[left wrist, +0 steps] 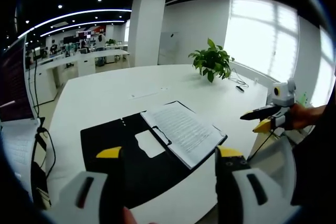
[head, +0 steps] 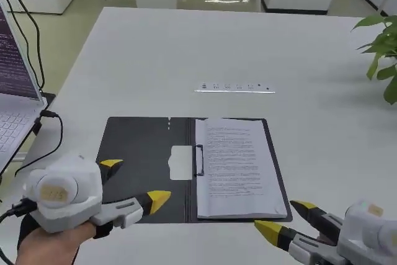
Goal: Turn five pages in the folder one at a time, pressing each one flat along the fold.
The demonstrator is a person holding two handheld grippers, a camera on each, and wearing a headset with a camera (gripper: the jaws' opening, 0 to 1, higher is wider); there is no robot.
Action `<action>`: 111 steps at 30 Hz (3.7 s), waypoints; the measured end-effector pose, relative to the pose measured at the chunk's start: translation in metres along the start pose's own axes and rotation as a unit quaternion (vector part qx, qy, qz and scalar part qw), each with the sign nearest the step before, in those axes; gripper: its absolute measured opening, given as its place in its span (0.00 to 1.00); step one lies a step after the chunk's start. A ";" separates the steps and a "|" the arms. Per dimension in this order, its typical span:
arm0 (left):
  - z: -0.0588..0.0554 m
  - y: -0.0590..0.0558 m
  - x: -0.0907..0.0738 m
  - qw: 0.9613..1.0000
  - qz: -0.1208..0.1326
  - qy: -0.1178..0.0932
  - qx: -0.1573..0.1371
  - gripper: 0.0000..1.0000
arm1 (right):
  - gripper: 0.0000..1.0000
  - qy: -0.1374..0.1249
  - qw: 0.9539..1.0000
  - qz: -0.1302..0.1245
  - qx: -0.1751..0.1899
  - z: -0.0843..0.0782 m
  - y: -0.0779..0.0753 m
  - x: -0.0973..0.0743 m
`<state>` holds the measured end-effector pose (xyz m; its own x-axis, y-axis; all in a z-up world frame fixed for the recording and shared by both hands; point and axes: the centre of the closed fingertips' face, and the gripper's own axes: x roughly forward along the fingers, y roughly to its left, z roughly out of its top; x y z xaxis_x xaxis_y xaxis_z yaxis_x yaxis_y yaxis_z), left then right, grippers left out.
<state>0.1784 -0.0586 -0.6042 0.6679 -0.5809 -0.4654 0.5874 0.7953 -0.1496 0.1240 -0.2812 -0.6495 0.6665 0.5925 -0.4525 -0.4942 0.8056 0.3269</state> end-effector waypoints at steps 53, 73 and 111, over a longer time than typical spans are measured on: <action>0.002 -0.143 0.172 0.983 -0.152 0.068 0.080 0.67 | 0.62 -0.007 0.999 -0.019 0.044 -0.012 -0.046 -0.027; -0.038 -0.166 0.235 0.976 -0.151 0.111 0.106 0.67 | 0.61 0.008 0.998 -0.024 0.065 -0.027 -0.064 -0.030; -0.086 -0.142 0.260 0.982 -0.076 0.145 0.096 0.55 | 0.56 0.014 0.995 0.010 0.097 -0.028 -0.078 0.019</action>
<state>0.2291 -0.3077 -0.7787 0.4248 -0.5945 -0.6827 0.7636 0.6404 -0.0826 0.1595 -0.3331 -0.7069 0.6411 0.6100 -0.4657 -0.3887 0.7813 0.4883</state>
